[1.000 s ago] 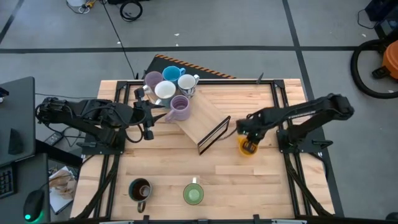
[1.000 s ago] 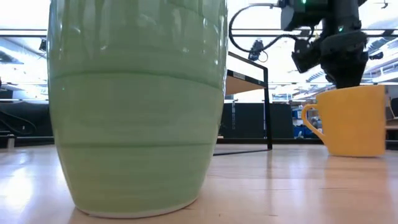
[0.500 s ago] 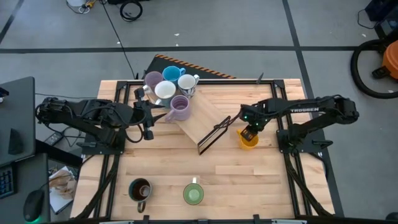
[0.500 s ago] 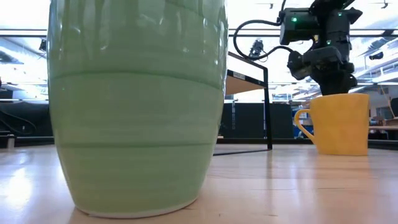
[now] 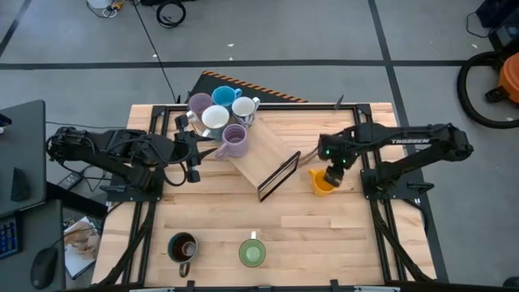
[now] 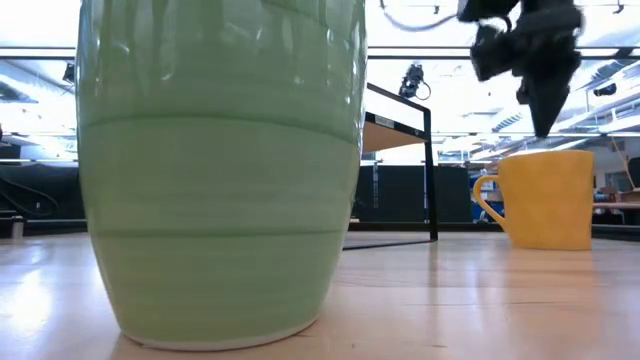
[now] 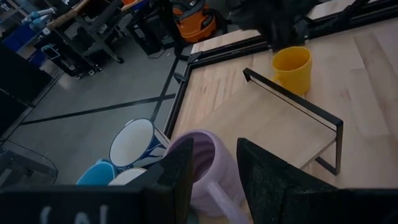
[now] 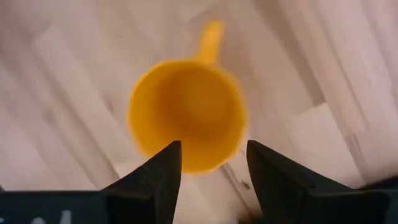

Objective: Place coffee mugs
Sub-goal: Put the yellow mug on the shelf, then put the blue and brown mug on the shelf

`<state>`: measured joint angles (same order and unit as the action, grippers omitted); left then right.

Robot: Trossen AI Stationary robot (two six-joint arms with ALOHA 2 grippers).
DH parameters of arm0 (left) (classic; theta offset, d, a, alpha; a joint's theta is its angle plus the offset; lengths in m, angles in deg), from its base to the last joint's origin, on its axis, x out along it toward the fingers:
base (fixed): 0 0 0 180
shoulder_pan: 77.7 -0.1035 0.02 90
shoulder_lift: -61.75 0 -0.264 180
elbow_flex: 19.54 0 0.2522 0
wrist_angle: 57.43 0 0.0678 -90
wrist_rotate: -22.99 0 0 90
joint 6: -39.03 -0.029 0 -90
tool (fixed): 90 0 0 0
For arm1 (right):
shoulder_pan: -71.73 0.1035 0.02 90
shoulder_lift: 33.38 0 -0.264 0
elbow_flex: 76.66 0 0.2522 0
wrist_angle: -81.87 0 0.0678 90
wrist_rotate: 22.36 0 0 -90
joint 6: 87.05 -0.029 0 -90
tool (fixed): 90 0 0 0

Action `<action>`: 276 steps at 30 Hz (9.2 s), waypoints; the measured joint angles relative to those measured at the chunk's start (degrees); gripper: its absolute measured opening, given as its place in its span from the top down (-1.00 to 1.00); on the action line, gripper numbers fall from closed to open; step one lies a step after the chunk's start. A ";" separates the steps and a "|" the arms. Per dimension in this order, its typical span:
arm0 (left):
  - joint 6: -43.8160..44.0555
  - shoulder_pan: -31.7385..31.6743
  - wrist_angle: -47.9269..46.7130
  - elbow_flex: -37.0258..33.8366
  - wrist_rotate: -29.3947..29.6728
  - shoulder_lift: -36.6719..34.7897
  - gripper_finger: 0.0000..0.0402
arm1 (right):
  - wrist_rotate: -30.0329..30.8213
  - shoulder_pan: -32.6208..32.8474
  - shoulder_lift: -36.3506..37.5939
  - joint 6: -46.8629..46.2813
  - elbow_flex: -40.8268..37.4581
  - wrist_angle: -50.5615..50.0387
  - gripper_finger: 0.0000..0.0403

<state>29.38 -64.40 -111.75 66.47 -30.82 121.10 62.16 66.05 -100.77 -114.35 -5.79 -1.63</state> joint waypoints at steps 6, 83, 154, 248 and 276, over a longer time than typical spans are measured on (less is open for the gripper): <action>0.00 0.00 0.00 0.00 0.00 0.00 0.36 | 3.14 12.35 -0.07 6.81 0.98 -1.51 0.13; 0.15 0.00 -0.16 0.00 -0.03 0.00 0.36 | 16.70 24.91 -12.53 32.16 0.00 5.64 0.14; 4.94 0.00 1.40 0.00 1.53 0.28 0.36 | 0.92 -6.20 -38.40 40.33 61.89 -7.37 0.85; 21.03 5.07 -2.49 0.00 -18.19 0.28 0.36 | 16.35 -0.33 -25.70 30.05 25.68 30.08 0.64; 33.07 16.65 -3.19 0.02 -19.86 8.85 0.36 | 9.38 -0.63 -22.82 34.89 24.36 32.73 0.64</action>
<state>62.45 -47.76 -114.94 66.49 -50.68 129.95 71.55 65.42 -123.59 -79.46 18.58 31.10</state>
